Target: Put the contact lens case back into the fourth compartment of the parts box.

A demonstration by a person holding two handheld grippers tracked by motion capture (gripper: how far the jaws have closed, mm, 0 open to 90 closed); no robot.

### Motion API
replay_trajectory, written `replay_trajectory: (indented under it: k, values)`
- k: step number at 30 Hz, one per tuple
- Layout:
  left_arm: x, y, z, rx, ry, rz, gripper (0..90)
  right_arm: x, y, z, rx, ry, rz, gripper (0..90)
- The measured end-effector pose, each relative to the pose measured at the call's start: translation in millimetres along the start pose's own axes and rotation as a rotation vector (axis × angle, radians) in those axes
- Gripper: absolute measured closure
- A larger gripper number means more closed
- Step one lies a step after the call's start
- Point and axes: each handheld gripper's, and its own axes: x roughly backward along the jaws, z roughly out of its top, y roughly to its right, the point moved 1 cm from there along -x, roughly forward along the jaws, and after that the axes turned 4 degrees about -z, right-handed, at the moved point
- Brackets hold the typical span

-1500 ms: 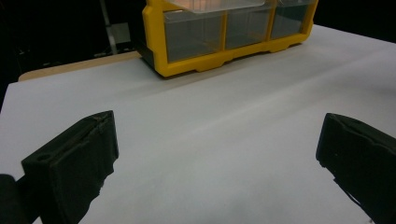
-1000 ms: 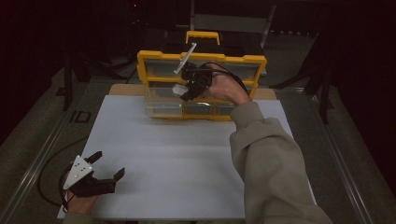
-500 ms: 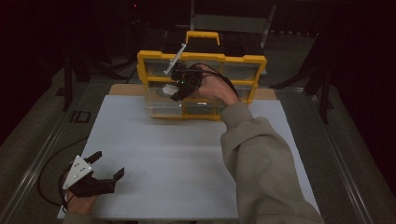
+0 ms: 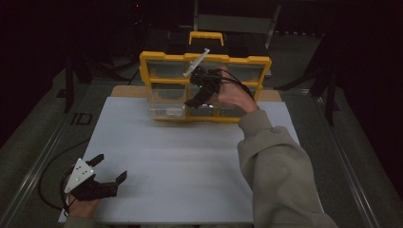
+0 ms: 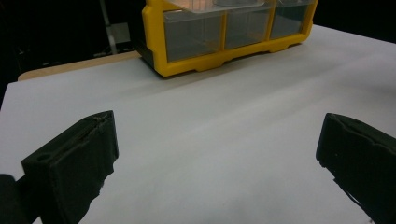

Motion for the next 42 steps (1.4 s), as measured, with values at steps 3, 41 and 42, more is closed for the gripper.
replay_trajectory:
  k: [3,41,42]
  values:
    - [-0.1,0.0,0.2,0.0,-0.001,0.003,0.0,7.7,-0.2,-24.0,-0.032,0.009,-0.026,12.9]
    - [-19.4,-0.5,9.0,0.004,-0.013,0.037,0.0,35.2,-135.8,-300.5,-0.51,0.505,-0.342,9.3]
    - [-19.1,-0.4,9.1,0.004,-0.009,0.036,0.0,35.2,-135.8,-300.5,-0.51,0.505,-0.342,9.3]
